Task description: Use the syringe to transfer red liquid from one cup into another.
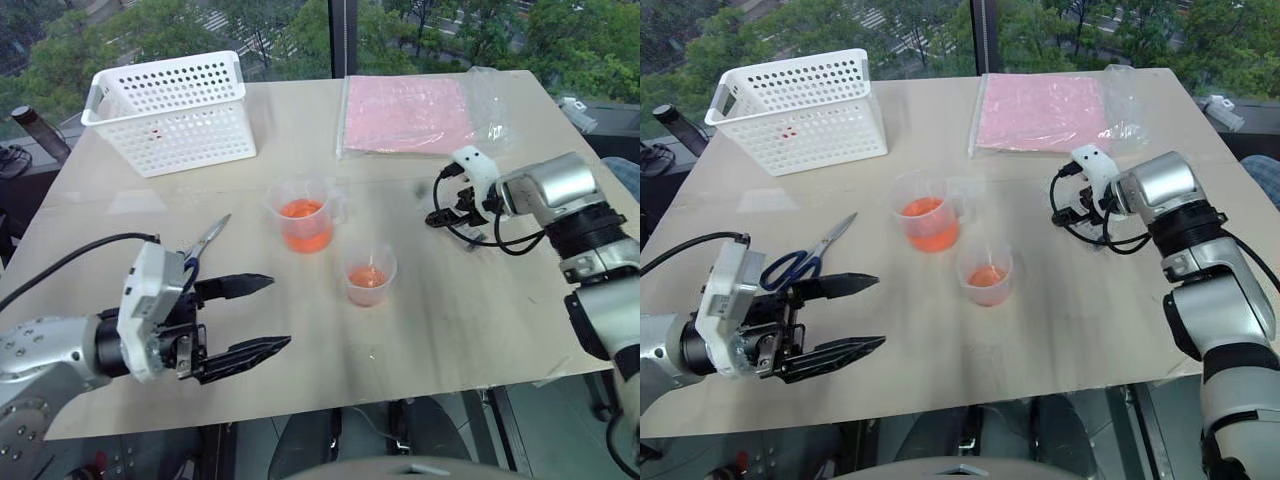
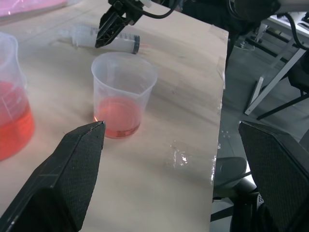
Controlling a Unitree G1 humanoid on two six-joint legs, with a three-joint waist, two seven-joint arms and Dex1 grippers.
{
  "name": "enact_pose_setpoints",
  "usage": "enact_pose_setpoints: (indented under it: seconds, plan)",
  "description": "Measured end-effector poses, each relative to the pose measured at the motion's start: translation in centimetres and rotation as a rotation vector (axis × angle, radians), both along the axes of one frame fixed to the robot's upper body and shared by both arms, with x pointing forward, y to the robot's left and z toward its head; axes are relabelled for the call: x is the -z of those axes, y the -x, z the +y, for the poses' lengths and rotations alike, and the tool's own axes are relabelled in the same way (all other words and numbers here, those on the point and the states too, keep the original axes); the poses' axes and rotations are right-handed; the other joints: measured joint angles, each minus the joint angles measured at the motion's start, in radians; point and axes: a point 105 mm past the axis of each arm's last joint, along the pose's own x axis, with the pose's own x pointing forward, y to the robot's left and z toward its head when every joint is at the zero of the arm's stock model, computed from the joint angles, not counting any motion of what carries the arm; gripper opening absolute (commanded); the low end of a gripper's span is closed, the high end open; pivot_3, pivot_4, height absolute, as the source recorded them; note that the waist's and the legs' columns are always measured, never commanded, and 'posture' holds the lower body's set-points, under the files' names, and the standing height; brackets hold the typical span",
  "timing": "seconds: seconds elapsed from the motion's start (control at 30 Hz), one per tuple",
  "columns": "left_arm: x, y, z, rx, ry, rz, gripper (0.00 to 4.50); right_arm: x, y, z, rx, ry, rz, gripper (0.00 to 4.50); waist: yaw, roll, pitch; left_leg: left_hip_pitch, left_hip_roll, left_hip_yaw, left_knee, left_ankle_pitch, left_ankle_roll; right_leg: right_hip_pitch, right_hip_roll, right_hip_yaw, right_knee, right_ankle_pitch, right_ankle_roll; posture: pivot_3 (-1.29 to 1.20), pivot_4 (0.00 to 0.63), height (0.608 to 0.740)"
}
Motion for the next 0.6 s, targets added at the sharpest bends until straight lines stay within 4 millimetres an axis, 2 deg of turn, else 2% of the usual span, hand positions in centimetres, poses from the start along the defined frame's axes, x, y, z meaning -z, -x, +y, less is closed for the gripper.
enact_pose_setpoints:
  seconds: [0.1,0.13,0.2,0.27,0.3,0.37,0.53,0.6]
  plan:
    - [0.3,0.3,0.0,-0.012,0.004,0.017,4.46,0.5,-0.6,-0.1,-0.020,0.035,0.001,4.50,-0.001,0.000,0.000,0.000,0.000,0.000,0.000,0.000,0.000,0.000,0.000,0.000,0.000,0.000,0.000,0.00,0.150,0.740]
    - [0.2,0.5,-0.1,-0.018,0.006,0.015,4.49,0.4,-0.9,-0.1,-0.030,0.044,-0.004,4.25,-0.001,0.000,0.000,0.000,0.000,0.000,0.000,0.000,0.000,0.000,0.000,0.000,0.000,0.000,0.000,0.00,0.150,0.740]
    - [0.0,0.6,-0.1,-0.025,0.006,0.006,4.50,0.3,-1.3,-0.3,-0.036,0.052,-0.006,3.73,-0.002,0.000,0.000,0.000,0.000,0.000,0.000,0.000,0.000,0.000,0.000,0.000,0.000,0.000,0.000,0.00,0.150,0.740]
    - [0.2,0.8,-0.1,-0.034,0.005,0.015,4.50,0.2,-1.4,-0.6,-0.062,0.073,-0.004,2.90,-0.001,0.001,0.001,0.000,0.000,0.000,0.000,0.000,0.000,0.000,0.000,0.000,0.000,0.000,0.000,0.00,0.150,0.740]
    - [0.3,0.9,-0.1,-0.043,0.008,0.025,4.50,0.4,-1.4,-0.9,-0.080,0.086,0.002,2.29,0.000,0.001,0.001,0.000,0.000,0.000,-0.001,0.000,0.000,0.000,0.000,0.000,0.000,0.000,0.000,0.00,0.150,0.740]
    - [0.4,0.9,-0.1,-0.050,0.013,0.028,4.50,0.4,-1.4,-1.1,-0.095,0.096,0.002,1.66,0.000,0.001,0.001,0.000,0.000,0.000,-0.001,0.000,0.000,0.000,0.000,0.000,0.000,0.000,0.000,0.00,0.150,0.740]
    - [0.4,0.8,-0.2,-0.073,0.022,0.030,4.50,0.0,-1.3,-1.5,-0.160,0.120,-0.005,1.55,-0.001,0.004,0.002,0.000,0.000,0.000,-0.001,0.000,0.000,0.000,0.000,0.000,0.000,0.000,0.000,0.00,0.150,0.740]
    - [0.3,0.4,0.0,-0.101,0.025,0.022,4.50,-1.2,-1.3,-1.4,-0.200,0.082,-0.068,1.55,0.002,0.005,0.003,0.000,0.000,0.000,-0.001,0.000,0.000,-0.001,-0.001,0.000,-0.001,0.000,0.000,0.00,0.150,0.740]
